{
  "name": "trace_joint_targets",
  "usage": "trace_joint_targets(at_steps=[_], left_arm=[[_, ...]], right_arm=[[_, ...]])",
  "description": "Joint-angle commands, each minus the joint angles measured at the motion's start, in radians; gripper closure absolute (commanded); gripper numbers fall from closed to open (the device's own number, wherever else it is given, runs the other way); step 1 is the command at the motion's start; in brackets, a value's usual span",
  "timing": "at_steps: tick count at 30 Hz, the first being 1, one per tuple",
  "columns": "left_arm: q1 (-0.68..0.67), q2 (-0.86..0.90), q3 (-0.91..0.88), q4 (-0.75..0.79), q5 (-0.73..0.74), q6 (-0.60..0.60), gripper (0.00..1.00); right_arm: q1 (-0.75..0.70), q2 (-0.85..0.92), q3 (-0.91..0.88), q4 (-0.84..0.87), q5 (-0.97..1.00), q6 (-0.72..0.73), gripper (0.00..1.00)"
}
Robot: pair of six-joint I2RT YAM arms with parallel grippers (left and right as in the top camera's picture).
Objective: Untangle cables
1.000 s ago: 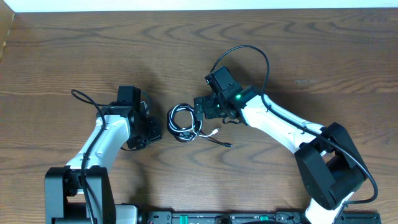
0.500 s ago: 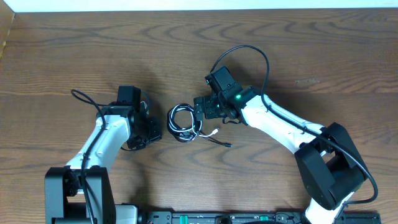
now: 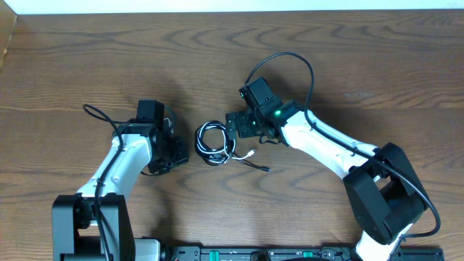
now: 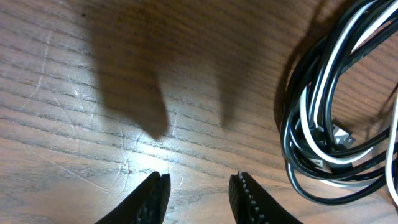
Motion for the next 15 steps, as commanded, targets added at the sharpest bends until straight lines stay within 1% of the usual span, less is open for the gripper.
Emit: trace_joint_targets(at_steps=[1,3,4,5,6,8,9,10,14,15], left_arm=[[0.005,0.006,-0.013,0.0,-0.007,-0.005,0.63],[0.005,0.006,-0.013,0.0,-0.007,-0.005,0.63],[0.005,0.006,-0.013,0.0,-0.007,-0.005,0.63],[0.005,0.006,-0.013,0.0,-0.007,-0.005,0.63],[0.005,0.006,-0.013,0.0,-0.007,-0.005,0.63],[0.005,0.006,-0.013,0.0,-0.007,-0.005,0.63],[0.005,0.006,-0.013,0.0,-0.007,-0.005,0.63],[0.005,0.006,-0.013,0.0,-0.007,-0.005,0.63],[0.005,0.006,-0.013,0.0,-0.007,-0.005,0.63],[0.005,0.006,-0.013,0.0,-0.007,-0.005,0.63]], right_arm=[[0.005,-0.009,0.011,0.083,0.015,0.067,0.01],[0.007,-0.009,0.011,0.145,-0.017,0.088,0.01],[0.006,-0.009,0.011,0.181,-0.03,0.083,0.04],[0.006,-0.01,0.011,0.2,-0.037,0.083,0.22],[0.004,-0.009,0.011,0.22,-0.045,0.085,0.48],[0.0,-0.009,0.011,0.225,-0.046,0.112,0.87],[0.0,-0.008,0.011,0.217,-0.046,0.122,0.95],[0.003,-0.005,0.01,0.207,-0.047,0.126,0.99],[0.04,0.013,0.008,0.15,-0.035,0.125,0.99],[0.048,0.015,0.006,0.136,-0.032,0.125,0.97]])
